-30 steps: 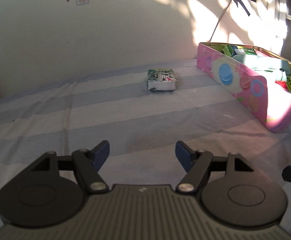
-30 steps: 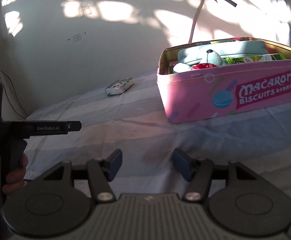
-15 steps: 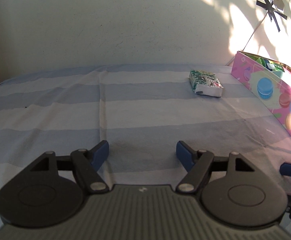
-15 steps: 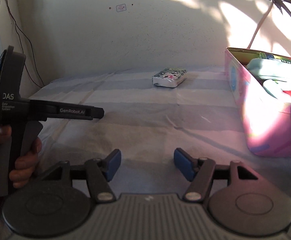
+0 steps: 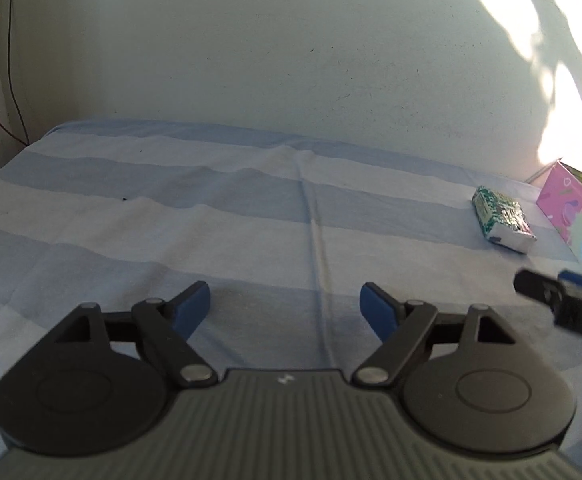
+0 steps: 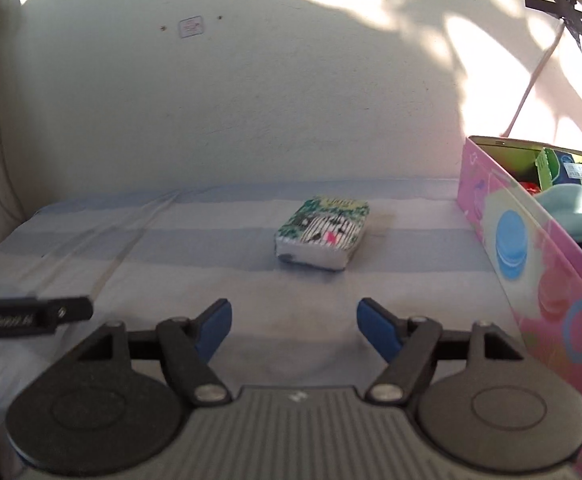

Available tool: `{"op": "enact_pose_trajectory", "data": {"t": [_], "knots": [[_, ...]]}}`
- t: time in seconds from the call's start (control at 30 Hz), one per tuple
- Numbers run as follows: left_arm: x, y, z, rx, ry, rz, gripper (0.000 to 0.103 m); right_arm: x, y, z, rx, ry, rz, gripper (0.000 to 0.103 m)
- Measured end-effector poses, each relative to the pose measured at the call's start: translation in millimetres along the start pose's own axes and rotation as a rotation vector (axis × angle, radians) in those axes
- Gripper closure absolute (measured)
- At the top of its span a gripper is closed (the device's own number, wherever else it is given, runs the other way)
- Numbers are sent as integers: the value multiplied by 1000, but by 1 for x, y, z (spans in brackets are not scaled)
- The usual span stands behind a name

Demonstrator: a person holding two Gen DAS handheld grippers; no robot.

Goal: Organize objects
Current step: 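Move the right tool to the white-green tissue pack, then grasp the white-green tissue pack with the right tool, then carry the tissue pack into the pink tin and open the right tool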

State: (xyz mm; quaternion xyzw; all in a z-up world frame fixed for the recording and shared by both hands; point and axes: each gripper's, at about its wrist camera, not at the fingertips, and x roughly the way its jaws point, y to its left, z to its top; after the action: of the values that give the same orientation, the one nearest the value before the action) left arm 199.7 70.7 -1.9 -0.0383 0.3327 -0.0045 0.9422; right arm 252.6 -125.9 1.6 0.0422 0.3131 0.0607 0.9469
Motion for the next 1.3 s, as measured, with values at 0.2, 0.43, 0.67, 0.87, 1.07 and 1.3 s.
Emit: {"op": "enact_pose_trajectory", "data": {"t": [0.2,0.43,0.67,0.87,1.07,1.3], "knots": [[-1,0,2,1,4,-33,18,61,-10,43,97,35,-55,26],[-7,3,4,-24,-2,-178,20,36,1,21,-10,90,87,46],[-25,-43,-20,167,107,-589,27,-90,-4,-73,-234,91,204,43],[-55,-93,-57,277,159,-725,27,-158,-25,-122,-200,41,146,38],[-69,-103,-71,208,211,-734,28,-167,-36,-125,-177,35,148,27],[-90,-128,-82,246,228,-708,47,-168,-39,-127,-168,-3,198,49]]}}
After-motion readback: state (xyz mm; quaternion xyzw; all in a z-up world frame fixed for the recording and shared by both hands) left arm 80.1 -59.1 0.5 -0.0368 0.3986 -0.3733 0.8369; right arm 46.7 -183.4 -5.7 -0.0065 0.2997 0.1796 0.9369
